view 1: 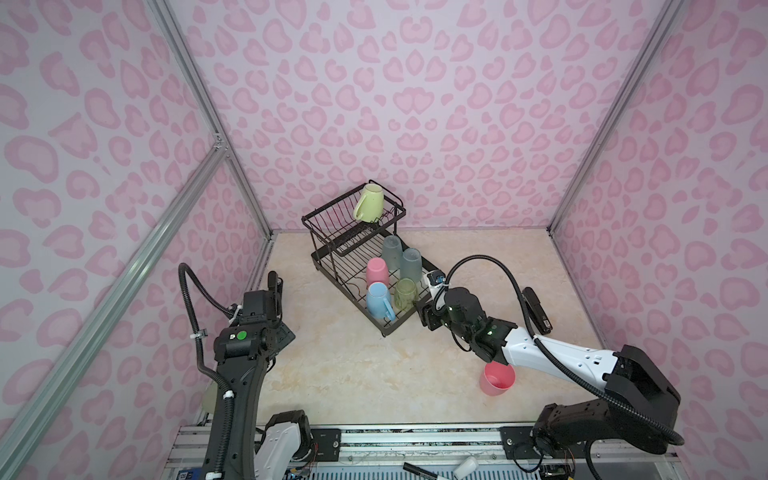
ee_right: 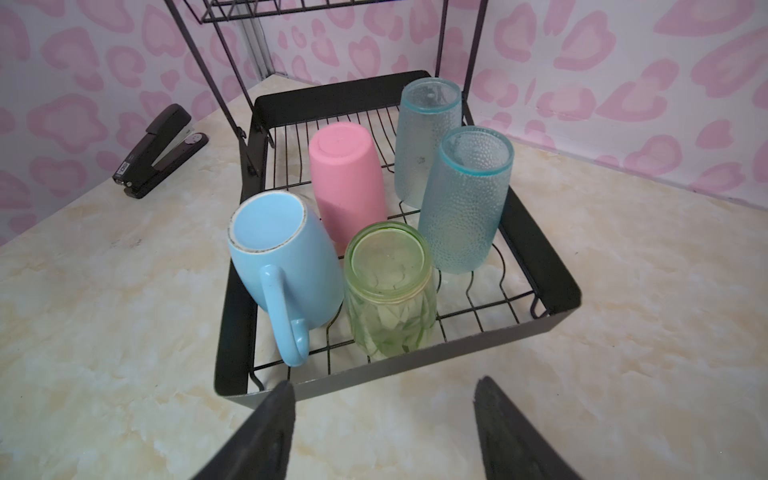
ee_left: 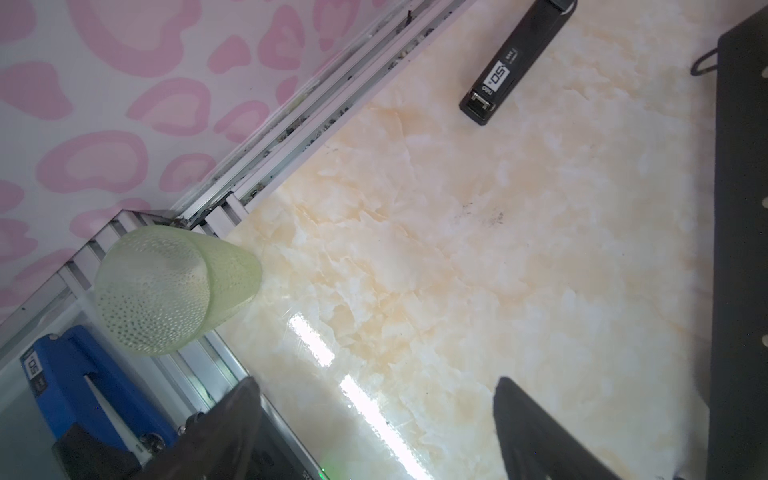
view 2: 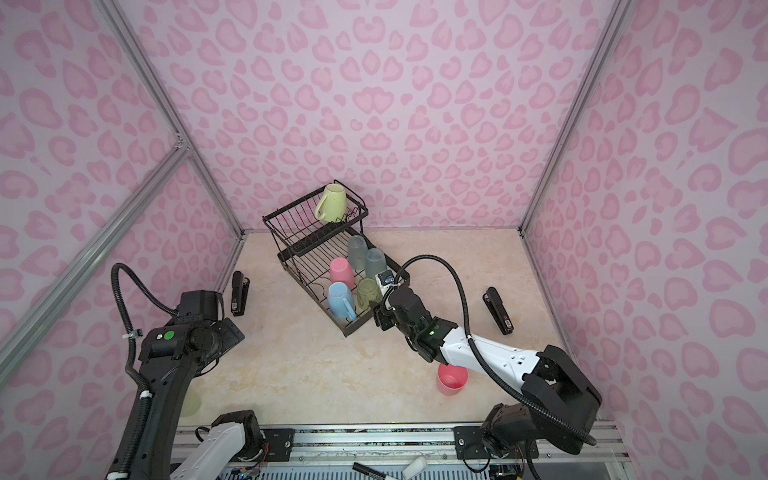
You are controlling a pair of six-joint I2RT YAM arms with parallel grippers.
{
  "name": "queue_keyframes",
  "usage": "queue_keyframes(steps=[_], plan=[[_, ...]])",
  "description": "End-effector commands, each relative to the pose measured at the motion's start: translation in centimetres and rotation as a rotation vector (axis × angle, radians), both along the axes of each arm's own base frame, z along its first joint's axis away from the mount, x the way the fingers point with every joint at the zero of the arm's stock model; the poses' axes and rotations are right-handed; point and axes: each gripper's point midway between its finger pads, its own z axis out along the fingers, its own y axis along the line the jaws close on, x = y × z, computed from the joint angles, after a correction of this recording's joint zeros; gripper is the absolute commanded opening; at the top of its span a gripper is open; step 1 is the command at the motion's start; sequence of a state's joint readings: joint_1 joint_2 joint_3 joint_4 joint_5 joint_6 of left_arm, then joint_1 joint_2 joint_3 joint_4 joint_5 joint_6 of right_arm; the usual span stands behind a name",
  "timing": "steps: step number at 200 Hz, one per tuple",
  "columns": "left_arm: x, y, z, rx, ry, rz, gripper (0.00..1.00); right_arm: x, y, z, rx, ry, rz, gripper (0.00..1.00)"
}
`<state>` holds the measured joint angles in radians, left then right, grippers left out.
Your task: Load the cups into the dish rack
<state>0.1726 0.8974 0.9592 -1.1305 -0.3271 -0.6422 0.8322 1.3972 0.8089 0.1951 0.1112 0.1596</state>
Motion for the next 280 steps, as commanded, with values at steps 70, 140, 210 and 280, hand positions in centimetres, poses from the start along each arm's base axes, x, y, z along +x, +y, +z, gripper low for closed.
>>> queue_keyframes(steps=[70,140,210,280], plan=[[-4.1,4.2,-1.3,0.001,-0.003,0.375,0.84,-4.0,3.8,1.4,-0.018,-0.107,0.246,0.69],[-5.8,7.2,-1.2,0.112,0.004,0.543,0.83,-4.1,3.7,1.0,-0.02,-0.108,0.249,0.69],[-5.4,8.8,-2.7,0.137,0.039,0.595,0.76,-4.0,3.0,0.4,-0.035,-0.113,0.225,0.68],[-4.8,8.9,-6.0,0.066,0.082,0.628,0.75,-3.7,2.2,0.0,-0.021,-0.12,0.196,0.67]])
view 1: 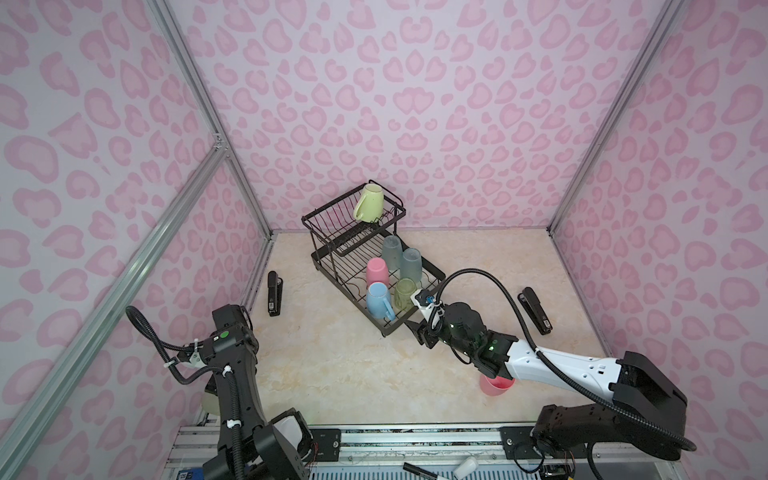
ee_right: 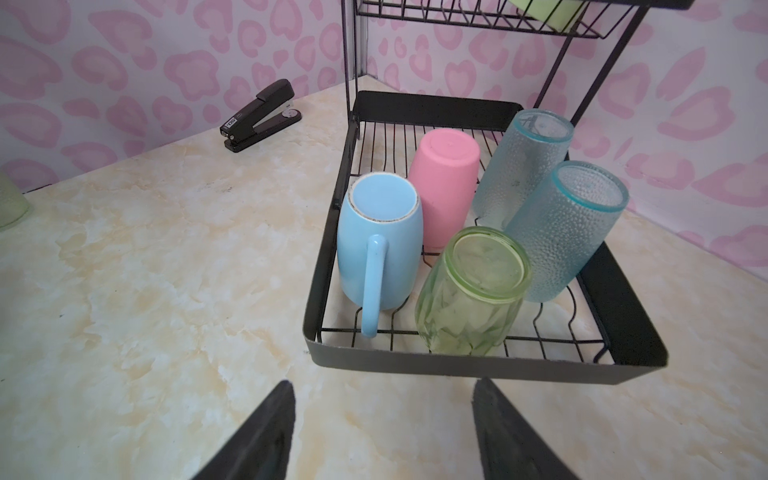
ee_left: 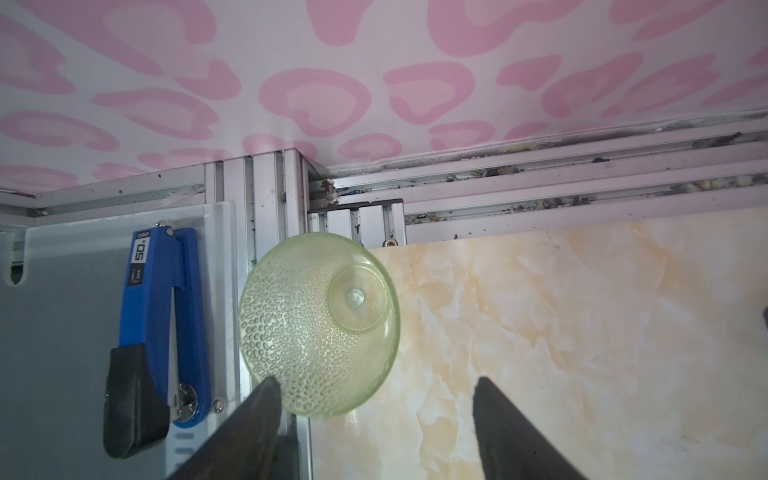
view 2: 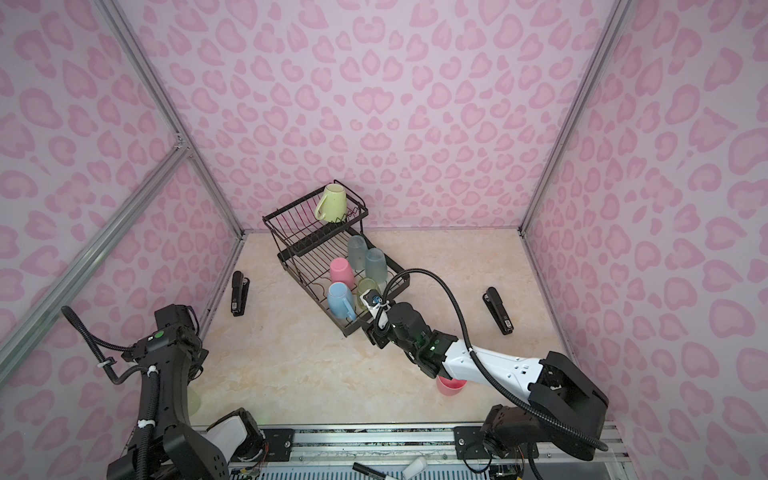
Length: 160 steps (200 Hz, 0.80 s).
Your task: Load the cups into the dish rack
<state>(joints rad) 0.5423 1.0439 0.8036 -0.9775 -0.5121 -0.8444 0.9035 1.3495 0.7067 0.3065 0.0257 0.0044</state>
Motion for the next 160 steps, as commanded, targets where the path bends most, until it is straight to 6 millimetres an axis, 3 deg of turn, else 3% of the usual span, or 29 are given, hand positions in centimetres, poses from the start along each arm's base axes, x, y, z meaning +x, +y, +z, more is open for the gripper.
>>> queue_keyframes(steps=[1,70,108,160], plan=[[0.5,0.2,-0.8,-0.009,-0.024,0.023,0.75,0.2,-0.2,0.4,0.025,-0.02,-0.015,0.67],[0.4,0.4,-2.2,-0.02,0.011,0.054,0.68,0.2,-1.0,-0.2,0.043,-0.015,-0.037,0.66],[0.1,0.5,-2.3,-0.018,0.017,0.065,0.57,0.4,-1.3,-0.2,0.053,-0.017,-0.051,0.66],[0.0,0.2,-2.8,-0.036,0.015,0.074,0.48,0.5,-1.5,-0.2,0.056,-0.016,-0.057,0.66]])
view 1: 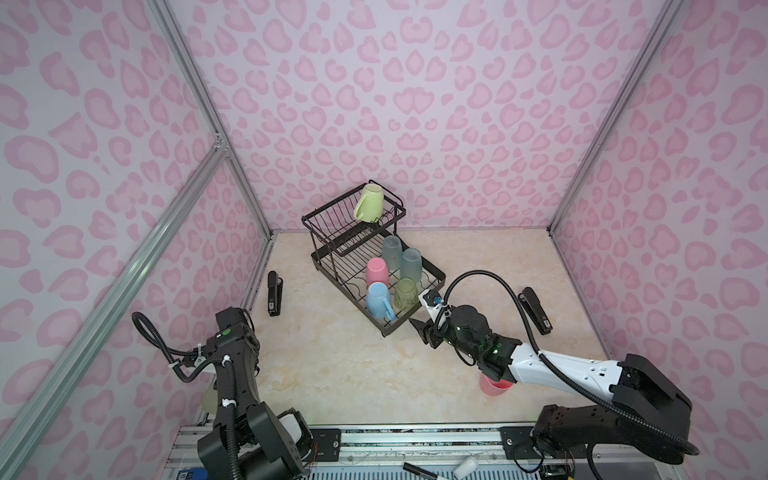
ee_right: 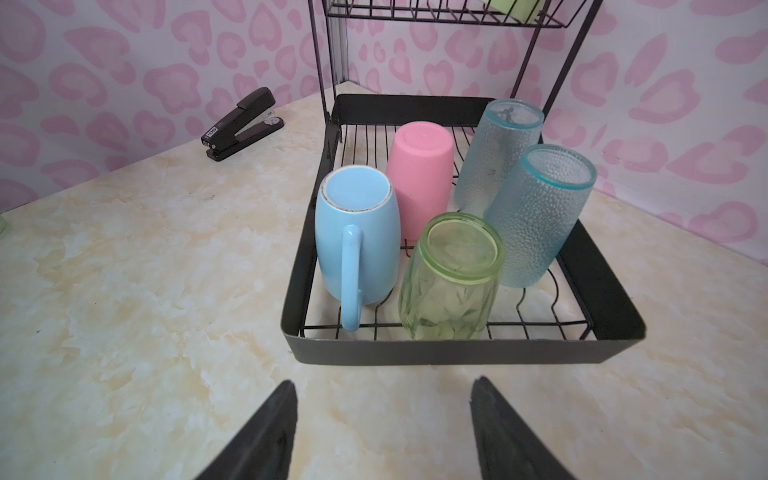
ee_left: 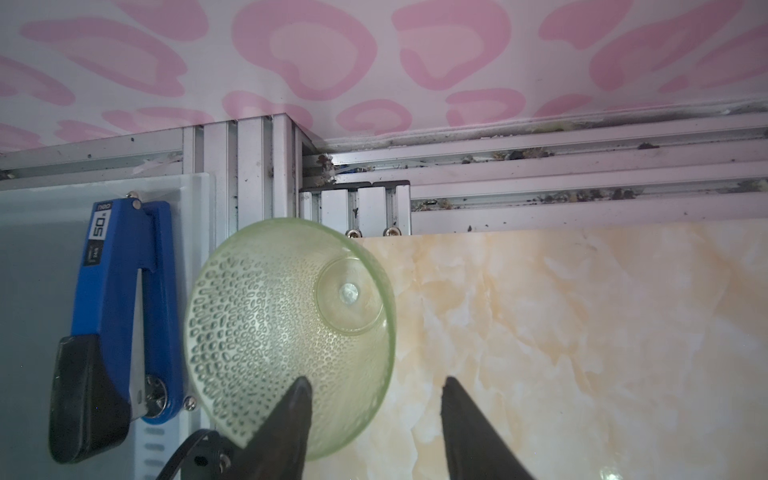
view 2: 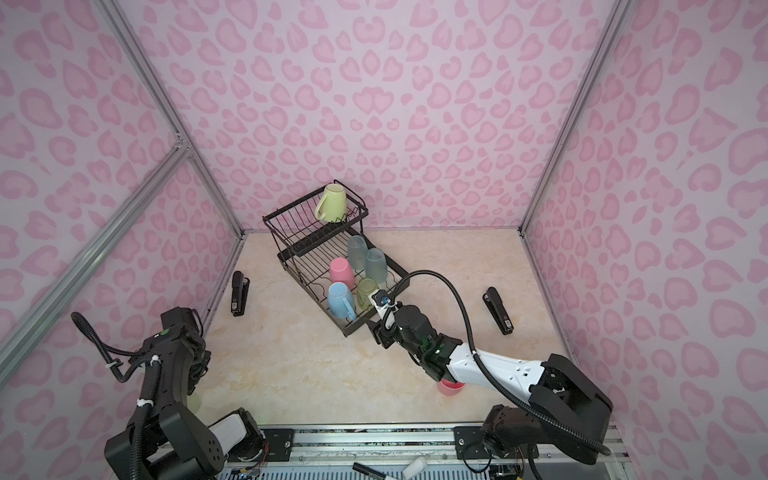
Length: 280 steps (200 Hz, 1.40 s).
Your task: Load the cups into the dish rack
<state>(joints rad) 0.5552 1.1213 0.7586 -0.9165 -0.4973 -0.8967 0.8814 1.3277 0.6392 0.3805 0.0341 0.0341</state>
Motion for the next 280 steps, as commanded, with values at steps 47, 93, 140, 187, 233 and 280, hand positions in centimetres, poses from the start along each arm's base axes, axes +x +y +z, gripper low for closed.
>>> queue_keyframes(steps=[47,93,140,187,233,280], plan=[[0.5,-0.2,-0.7,-0.032,-0.028,0.004,0.43,0.3,-0.2,0.2,0.016,-0.015,-0.017,0.66],[0.7,-0.5,-1.1,-0.058,-0.03,-0.009,0.38,0.4,-0.2,0.2,0.014,-0.014,-0.023,0.65],[0.8,-0.6,-1.4,-0.073,-0.032,-0.007,0.26,0.5,-0.3,0.1,0.014,-0.011,-0.026,0.65],[0.9,-0.7,-1.6,-0.086,-0.034,-0.012,0.21,0.6,-0.2,0.2,0.016,-0.013,-0.026,0.65],[0.9,-0.7,-1.6,-0.087,-0.035,-0.012,0.15,0.4,-0.5,0.5,0.021,-0.016,-0.027,0.65],[1.2,-0.7,-1.2,-0.077,-0.057,-0.023,0.09,0.4,-0.6,0.9,0.028,-0.023,-0.029,0.65]])
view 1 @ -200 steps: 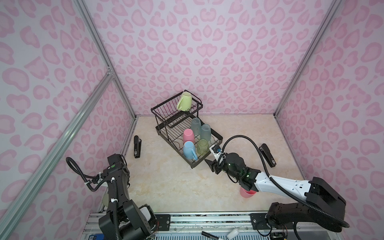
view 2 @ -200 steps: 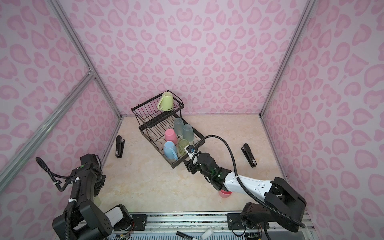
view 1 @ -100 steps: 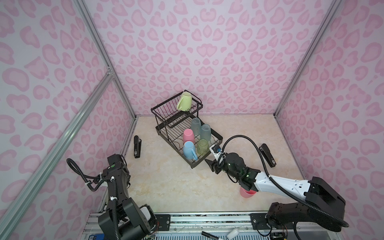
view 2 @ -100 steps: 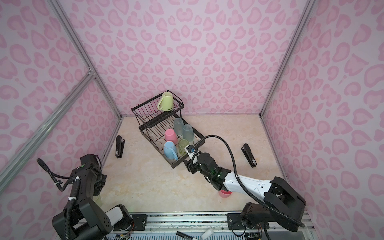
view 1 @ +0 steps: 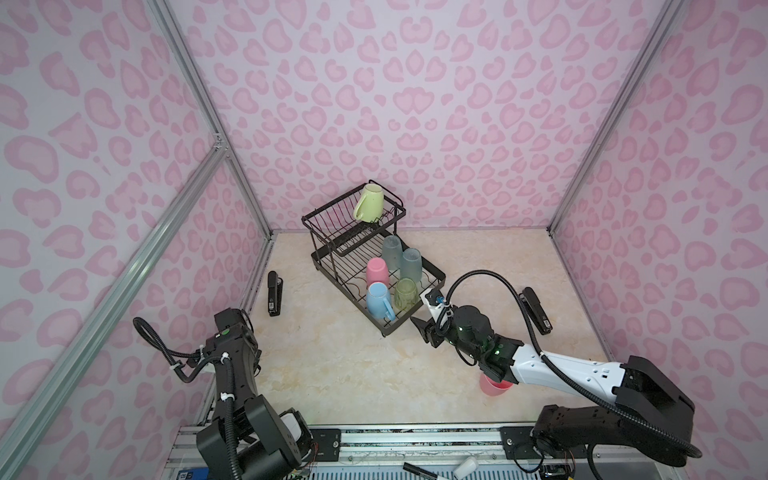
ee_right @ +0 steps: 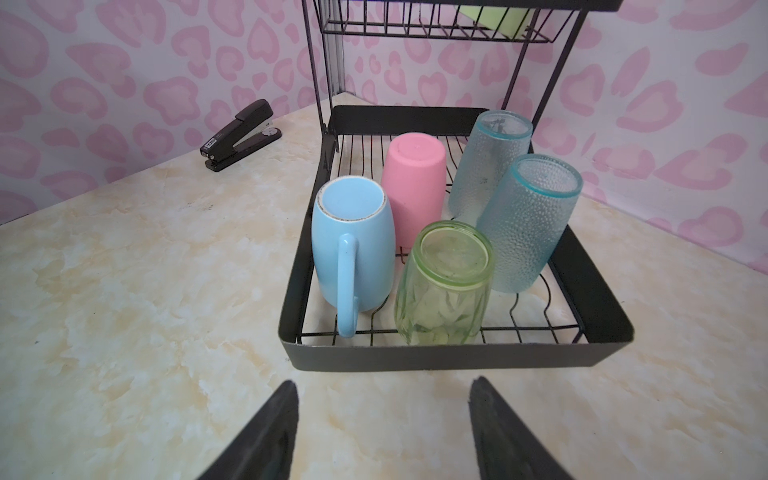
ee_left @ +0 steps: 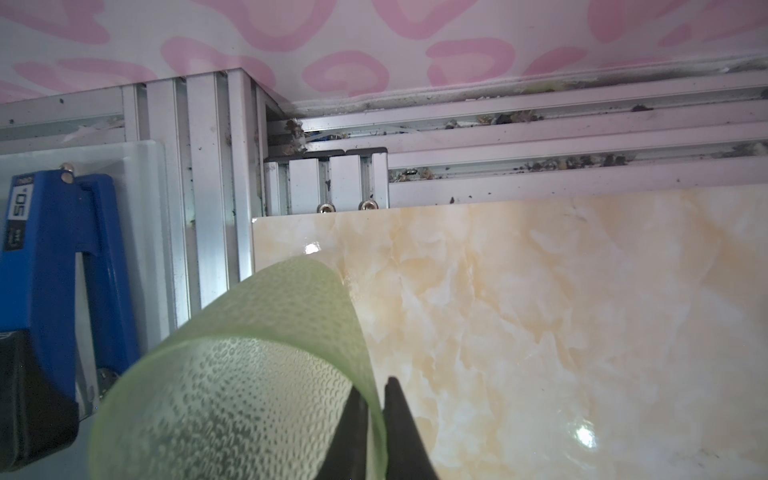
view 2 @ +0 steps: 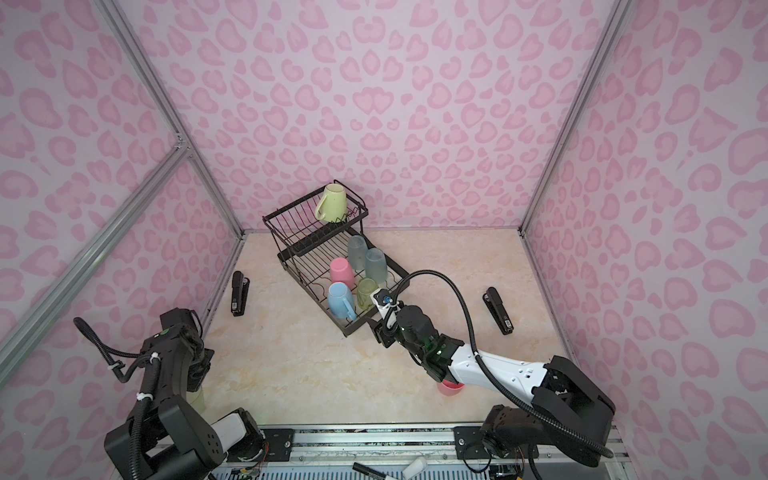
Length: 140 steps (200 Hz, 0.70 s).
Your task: Load the cups into the dish rack
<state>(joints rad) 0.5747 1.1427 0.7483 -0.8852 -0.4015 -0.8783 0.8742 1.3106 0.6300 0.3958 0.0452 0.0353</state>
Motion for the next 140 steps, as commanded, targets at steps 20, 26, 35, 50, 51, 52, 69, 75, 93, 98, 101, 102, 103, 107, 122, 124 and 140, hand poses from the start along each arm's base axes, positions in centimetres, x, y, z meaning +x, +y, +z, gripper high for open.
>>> queue_keyframes(steps=[20,26,35,50,51,52,69,75,93,98,101,102,103,107,122,124,140], plan=[[0.5,0.1,0.4,0.007,-0.032,-0.02,0.07,0.1,-0.2,0.5,0.014,-0.009,-0.012,0.65],[0.7,0.1,0.5,0.01,-0.04,-0.027,0.07,0.0,-0.2,0.6,0.015,-0.01,-0.01,0.65],[1.1,0.0,0.7,0.008,-0.06,-0.043,0.07,0.1,-0.2,0.7,0.017,-0.012,-0.013,0.65],[2.0,-0.2,1.0,0.0,-0.104,-0.081,0.08,0.0,-0.2,0.9,0.021,-0.015,-0.012,0.65],[2.0,-0.2,1.0,0.0,-0.106,-0.083,0.08,0.0,-0.2,0.9,0.02,-0.014,-0.012,0.65],[2.1,-0.2,1.0,0.0,-0.109,-0.085,0.08,0.1,-0.2,0.9,0.02,-0.014,-0.013,0.65],[3.0,-0.5,1.4,-0.008,-0.156,-0.129,0.09,0.2,-0.3,1.0,0.019,-0.016,-0.02,0.64],[3.4,-0.6,1.5,-0.01,-0.172,-0.146,0.09,0.3,-0.4,1.0,0.019,-0.015,-0.027,0.64],[5.1,-1.4,2.0,-0.027,-0.237,-0.24,0.11,0.6,-0.5,1.0,0.012,-0.011,-0.046,0.64],[5.9,-1.8,2.2,-0.039,-0.271,-0.279,0.11,0.7,-0.6,0.9,0.01,-0.009,-0.054,0.64],[6.2,-2.1,2.3,-0.045,-0.286,-0.297,0.11,0.7,-0.6,0.9,0.008,-0.007,-0.058,0.64],[6.3,-2.2,2.3,-0.046,-0.291,-0.303,0.11,0.8,-0.7,0.9,0.009,-0.008,-0.061,0.64],[6.4,-2.3,2.4,-0.047,-0.294,-0.308,0.11,0.8,-0.7,0.9,0.008,-0.007,-0.062,0.64],[6.7,-2.6,2.5,-0.048,-0.308,-0.33,0.11,0.9,-0.7,0.9,0.006,-0.005,-0.067,0.63],[8.3,-3.8,3.5,-0.05,-0.377,-0.423,0.12,1.1,-0.9,0.7,0.002,0.001,-0.084,0.63],[8.5,-4.0,3.6,-0.051,-0.387,-0.435,0.12,1.2,-1.0,0.7,0.002,0.002,-0.086,0.62],[9.6,-5.1,4.6,-0.054,-0.45,-0.503,0.12,1.4,-1.2,0.8,0.01,0.006,-0.099,0.62]])
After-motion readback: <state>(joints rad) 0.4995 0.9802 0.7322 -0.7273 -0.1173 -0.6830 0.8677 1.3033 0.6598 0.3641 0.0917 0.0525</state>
